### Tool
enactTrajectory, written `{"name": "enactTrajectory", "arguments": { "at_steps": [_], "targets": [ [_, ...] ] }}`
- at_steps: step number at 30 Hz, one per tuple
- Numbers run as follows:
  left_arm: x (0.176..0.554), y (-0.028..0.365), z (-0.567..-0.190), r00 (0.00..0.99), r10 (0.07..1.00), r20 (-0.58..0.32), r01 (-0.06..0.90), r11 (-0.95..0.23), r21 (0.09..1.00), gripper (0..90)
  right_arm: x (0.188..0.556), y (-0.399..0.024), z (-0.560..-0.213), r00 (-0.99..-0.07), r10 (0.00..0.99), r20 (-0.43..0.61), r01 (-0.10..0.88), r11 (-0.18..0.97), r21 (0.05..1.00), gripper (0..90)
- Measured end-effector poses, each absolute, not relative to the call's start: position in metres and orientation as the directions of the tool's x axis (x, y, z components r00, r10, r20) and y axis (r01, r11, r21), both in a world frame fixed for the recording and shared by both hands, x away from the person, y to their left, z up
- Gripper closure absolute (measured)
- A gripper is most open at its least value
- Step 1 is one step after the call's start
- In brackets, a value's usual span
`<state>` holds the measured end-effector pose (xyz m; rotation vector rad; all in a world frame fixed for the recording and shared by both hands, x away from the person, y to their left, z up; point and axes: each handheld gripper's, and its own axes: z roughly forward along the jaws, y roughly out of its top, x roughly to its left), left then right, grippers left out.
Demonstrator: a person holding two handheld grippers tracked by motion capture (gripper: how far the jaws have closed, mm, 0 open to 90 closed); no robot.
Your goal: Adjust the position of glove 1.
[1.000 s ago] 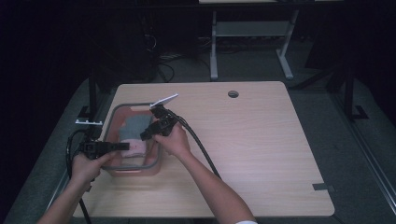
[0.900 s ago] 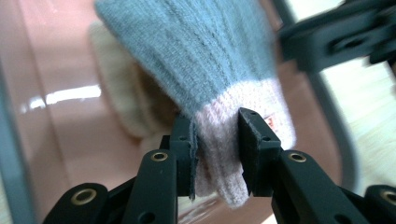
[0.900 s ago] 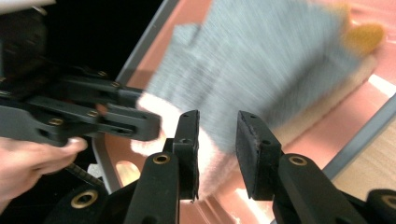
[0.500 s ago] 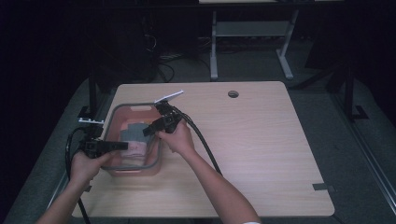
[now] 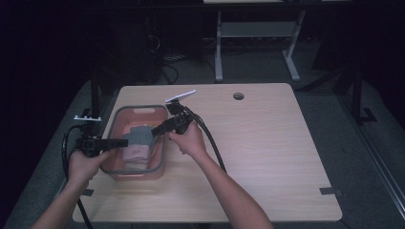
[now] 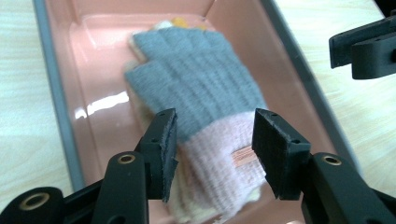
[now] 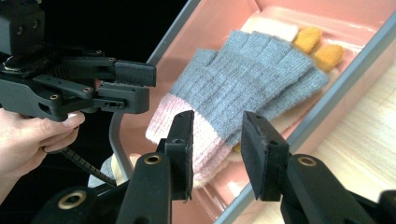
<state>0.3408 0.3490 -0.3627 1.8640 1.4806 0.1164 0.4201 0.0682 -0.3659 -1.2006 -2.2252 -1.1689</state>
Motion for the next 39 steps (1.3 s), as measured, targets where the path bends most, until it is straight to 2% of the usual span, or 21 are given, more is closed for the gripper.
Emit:
{"name": "enactTrajectory", "arguments": {
  "at_steps": [11, 39],
  "targets": [
    [0.344, 0.337, -0.346, 0.371, 0.840, -0.396, 0.774, -0.044, 0.631, 47.0, 0.419, 0.045, -0.356, -0.581, 0.534, 0.614, 0.807, 0.280, 0.520, 58.6],
    [0.348, 0.288, -0.335, 0.475, 0.767, -0.432, 0.742, -0.085, 0.665, 42.1, 0.410, -0.018, -0.348, -0.546, 0.577, 0.608, 0.819, 0.216, 0.531, 54.7]
  ]
}}
